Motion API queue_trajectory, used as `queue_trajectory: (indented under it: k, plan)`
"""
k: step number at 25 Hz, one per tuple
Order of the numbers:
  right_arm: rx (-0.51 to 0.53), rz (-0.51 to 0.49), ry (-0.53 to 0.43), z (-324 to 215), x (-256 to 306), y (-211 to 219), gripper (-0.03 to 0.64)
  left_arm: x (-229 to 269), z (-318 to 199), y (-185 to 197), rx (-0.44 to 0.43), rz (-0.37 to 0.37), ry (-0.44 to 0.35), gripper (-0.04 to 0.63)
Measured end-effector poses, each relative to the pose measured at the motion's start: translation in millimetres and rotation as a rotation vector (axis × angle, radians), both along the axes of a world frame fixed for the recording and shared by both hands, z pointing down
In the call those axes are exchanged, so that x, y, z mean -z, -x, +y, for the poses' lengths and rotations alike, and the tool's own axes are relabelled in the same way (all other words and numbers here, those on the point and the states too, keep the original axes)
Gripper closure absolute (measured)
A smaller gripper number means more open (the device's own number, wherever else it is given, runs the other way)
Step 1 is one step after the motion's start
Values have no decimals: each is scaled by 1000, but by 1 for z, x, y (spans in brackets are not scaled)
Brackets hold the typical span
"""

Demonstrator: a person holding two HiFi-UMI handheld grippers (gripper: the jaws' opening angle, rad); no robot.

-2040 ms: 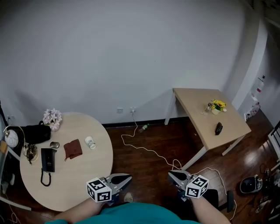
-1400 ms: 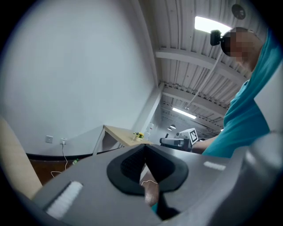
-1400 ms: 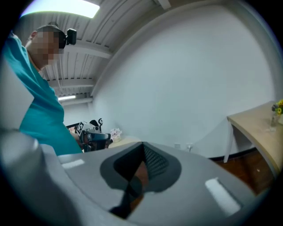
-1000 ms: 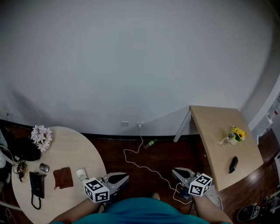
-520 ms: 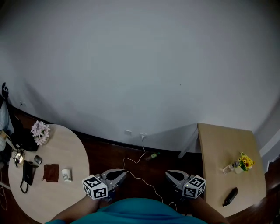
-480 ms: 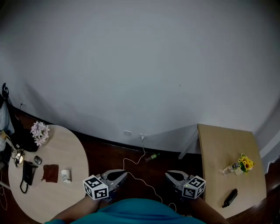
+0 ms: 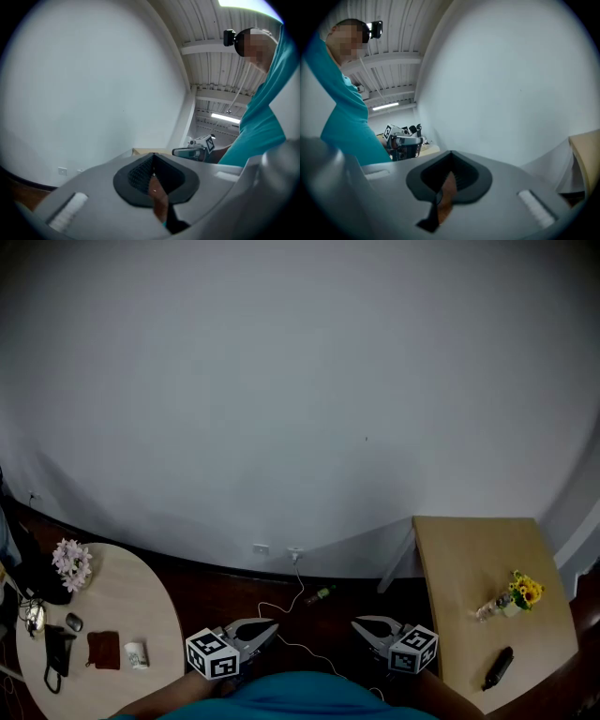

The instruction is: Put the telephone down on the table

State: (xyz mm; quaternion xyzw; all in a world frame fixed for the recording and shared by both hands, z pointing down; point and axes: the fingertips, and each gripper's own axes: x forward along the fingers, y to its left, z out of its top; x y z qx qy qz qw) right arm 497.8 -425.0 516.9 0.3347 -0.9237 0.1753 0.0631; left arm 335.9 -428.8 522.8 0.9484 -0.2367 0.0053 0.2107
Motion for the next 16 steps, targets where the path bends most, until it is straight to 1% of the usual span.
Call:
queue_trajectory:
  k: [8,16]
  plan:
    - [-45,5,-5,-14,2,-1,617,4,-22,-2,-46,9,-9,594]
    - [-42,8,-23,-18,6,-2,617,6,-24,-2,-40,13,-20,594]
